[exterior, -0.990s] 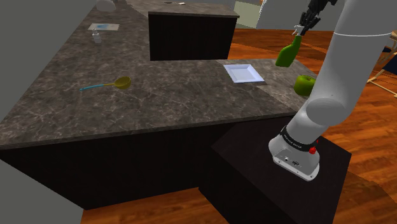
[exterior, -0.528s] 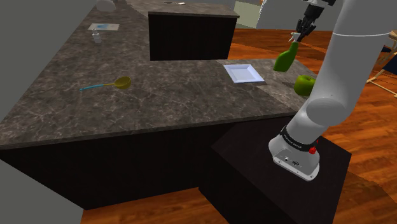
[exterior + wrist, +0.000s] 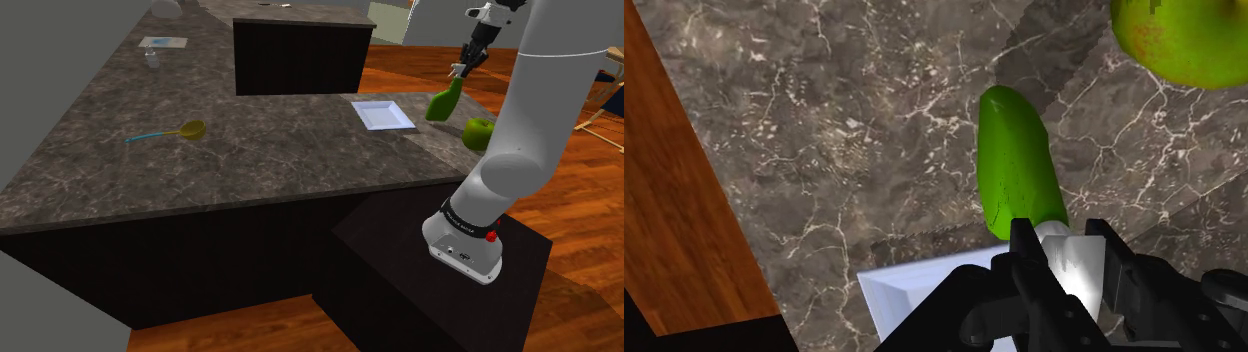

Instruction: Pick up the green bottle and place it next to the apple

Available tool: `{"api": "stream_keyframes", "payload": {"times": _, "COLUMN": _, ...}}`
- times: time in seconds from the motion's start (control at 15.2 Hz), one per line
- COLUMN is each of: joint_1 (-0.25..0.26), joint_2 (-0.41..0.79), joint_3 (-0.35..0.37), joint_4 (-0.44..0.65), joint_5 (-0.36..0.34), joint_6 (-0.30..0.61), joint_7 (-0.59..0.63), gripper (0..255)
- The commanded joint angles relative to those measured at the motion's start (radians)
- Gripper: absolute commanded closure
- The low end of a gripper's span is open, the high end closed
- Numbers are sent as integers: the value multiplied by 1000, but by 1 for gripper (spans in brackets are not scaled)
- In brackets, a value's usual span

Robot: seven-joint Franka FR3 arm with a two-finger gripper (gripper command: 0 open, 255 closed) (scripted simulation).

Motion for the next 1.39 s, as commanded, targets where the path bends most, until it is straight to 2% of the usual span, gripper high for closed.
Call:
{"api": "stream_keyframes", "payload": {"times": 0.0, "joint_1": -7, "joint_2": 9, "joint_3": 7, "joint_4": -5, "joint_5": 9, "joint_6": 10, "joint_7": -5, "gripper": 255}}
{"api": "stream_keyframes", "payload": {"times": 0.4, "joint_1": -7, "joint_2": 9, "joint_3": 7, "joint_4": -5, "joint_5": 9, "joint_6": 10, "joint_7": -5, "gripper": 255}}
{"api": "stream_keyframes", "payload": {"times": 0.46, "joint_1": -7, "joint_2": 9, "joint_3": 7, "joint_4": -5, "joint_5": 9, "joint_6": 10, "joint_7": -5, "gripper": 0}}
{"api": "stream_keyframes", "payload": {"times": 0.79, "joint_1": -7, "joint_2": 9, "joint_3": 7, "joint_4": -5, "joint_5": 9, "joint_6": 10, "joint_7": -5, "gripper": 0}}
{"api": "stream_keyframes", "payload": {"times": 1.06, "joint_1": -10, "joint_2": -15, "joint_3": -14, "joint_4": 103, "joint_5": -25, "joint_6": -105, "joint_7": 19, "gripper": 0}}
{"api": "stream_keyframes", "payload": {"times": 1.32, "joint_1": -10, "joint_2": -15, "joint_3": -15, "joint_4": 103, "joint_5": -25, "joint_6": -105, "joint_7": 19, "gripper": 0}}
